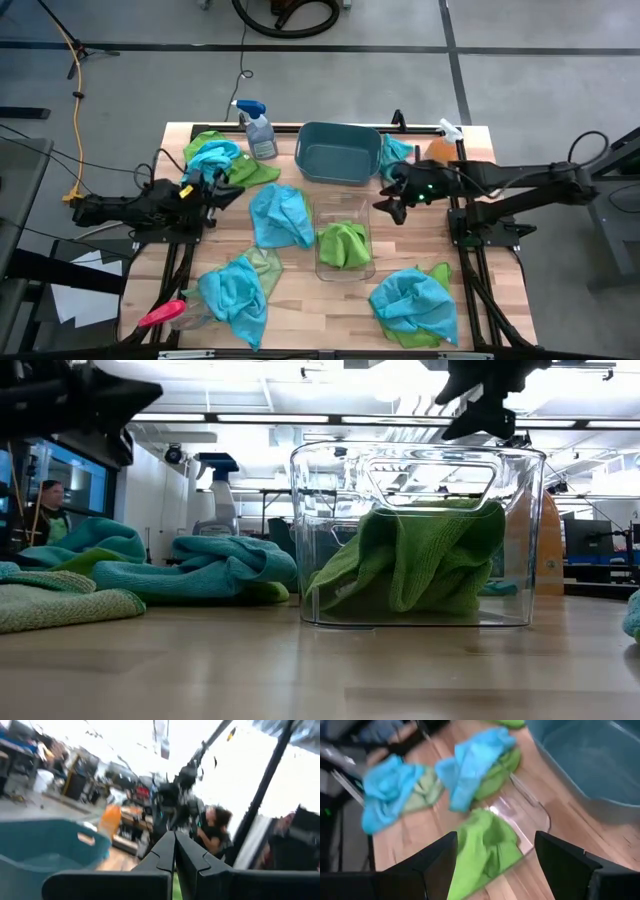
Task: Sort microfiber towel by color & place in baskets
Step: Put the blue microfiber towel into the blue bin
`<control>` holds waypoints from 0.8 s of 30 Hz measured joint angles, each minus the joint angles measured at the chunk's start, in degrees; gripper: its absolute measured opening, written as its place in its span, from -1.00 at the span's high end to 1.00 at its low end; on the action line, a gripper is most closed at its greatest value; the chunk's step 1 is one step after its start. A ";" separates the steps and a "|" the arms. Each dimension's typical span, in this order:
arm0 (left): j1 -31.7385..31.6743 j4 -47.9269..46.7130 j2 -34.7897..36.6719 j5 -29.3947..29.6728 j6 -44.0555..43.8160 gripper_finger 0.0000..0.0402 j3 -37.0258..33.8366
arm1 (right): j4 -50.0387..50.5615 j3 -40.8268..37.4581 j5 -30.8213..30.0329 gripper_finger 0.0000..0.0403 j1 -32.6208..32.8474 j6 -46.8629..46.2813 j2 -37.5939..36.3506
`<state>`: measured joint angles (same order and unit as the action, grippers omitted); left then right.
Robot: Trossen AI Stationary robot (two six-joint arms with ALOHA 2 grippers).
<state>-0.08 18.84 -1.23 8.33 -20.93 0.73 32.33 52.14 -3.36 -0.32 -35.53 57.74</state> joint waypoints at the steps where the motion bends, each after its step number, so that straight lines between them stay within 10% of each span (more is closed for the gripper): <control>1: 0.00 1.22 0.02 1.10 0.02 1.00 0.00 | -1.50 -0.98 -1.01 -0.30 0.37 -0.72 -1.05; 7: -0.02 4.77 -1.18 6.81 -9.13 0.87 1.45 | -4.43 -2.40 -4.82 -0.30 1.01 -0.49 -3.98; 16: -0.02 3.03 -18.79 9.06 -5.94 0.16 17.79 | -4.40 -2.38 -9.01 -0.30 0.58 3.36 -5.92; 24: -0.04 -26.73 -38.73 8.95 3.09 -0.26 43.71 | -4.40 -2.39 -9.17 -0.30 -0.86 5.72 -7.55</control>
<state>-0.12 -7.89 -39.96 17.28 -17.84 44.44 27.92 49.75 -12.53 -1.17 -29.80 50.19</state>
